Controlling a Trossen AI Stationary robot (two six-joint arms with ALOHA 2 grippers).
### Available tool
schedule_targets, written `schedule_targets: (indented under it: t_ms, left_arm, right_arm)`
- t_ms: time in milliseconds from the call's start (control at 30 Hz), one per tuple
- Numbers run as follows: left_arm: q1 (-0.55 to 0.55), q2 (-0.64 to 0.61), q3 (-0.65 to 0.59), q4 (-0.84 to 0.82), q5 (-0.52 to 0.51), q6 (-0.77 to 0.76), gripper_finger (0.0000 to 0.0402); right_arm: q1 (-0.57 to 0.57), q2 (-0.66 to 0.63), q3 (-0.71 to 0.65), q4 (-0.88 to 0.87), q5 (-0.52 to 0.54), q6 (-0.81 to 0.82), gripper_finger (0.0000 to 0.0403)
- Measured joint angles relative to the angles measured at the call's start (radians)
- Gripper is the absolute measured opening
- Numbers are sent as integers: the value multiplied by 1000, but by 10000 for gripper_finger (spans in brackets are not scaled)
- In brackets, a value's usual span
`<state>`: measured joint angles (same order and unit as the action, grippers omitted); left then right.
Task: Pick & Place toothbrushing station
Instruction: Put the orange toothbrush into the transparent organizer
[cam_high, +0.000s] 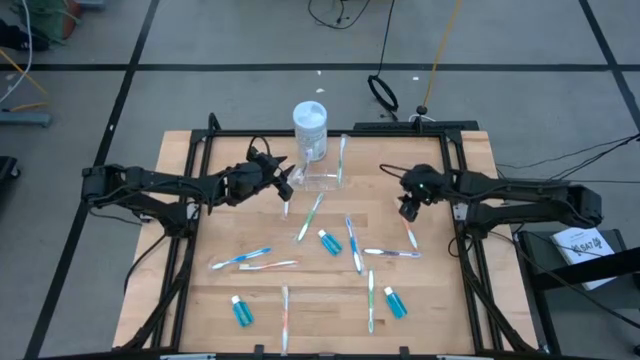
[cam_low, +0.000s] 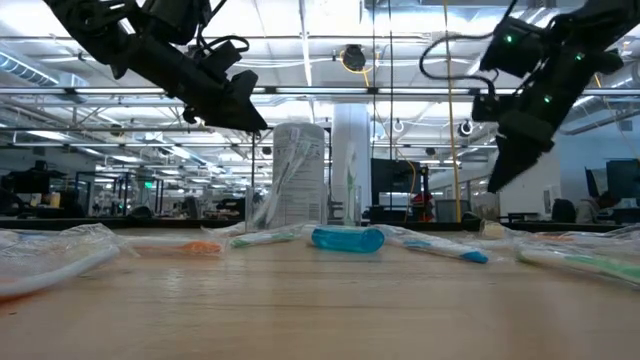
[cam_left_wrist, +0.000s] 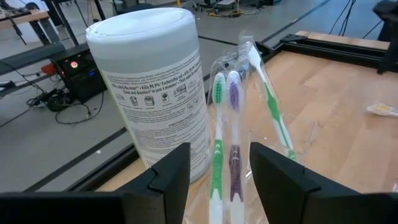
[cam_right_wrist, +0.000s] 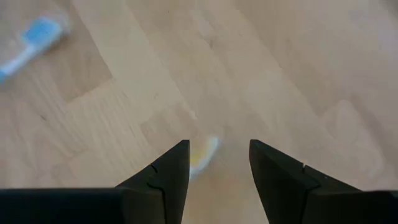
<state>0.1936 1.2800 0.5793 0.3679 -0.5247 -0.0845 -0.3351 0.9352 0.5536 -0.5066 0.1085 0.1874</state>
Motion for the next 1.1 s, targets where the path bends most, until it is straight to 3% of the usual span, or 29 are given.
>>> schedule_targets:
  t_ms: [167, 333, 500, 733, 1100]
  left_arm:
    - [0, 0, 0, 0, 0, 0, 173]
    - [0, 0, 0, 0, 0, 1, 173]
    - [0, 0, 0, 0, 0, 1, 172]
    - [0, 0, 0, 0, 0, 1, 172]
    - [0, 0, 0, 0, 0, 1, 173]
  right_arm:
    - [0, 0, -48, 33, -5, 19, 157]
    - [1, 0, -146, 140, -5, 153, 151]
    - [0, 0, -188, 158, -11, 118, 144]
    - [0, 0, -194, 265, -110, 93, 144]
    - [0, 0, -195, 252, -1, 92, 144]
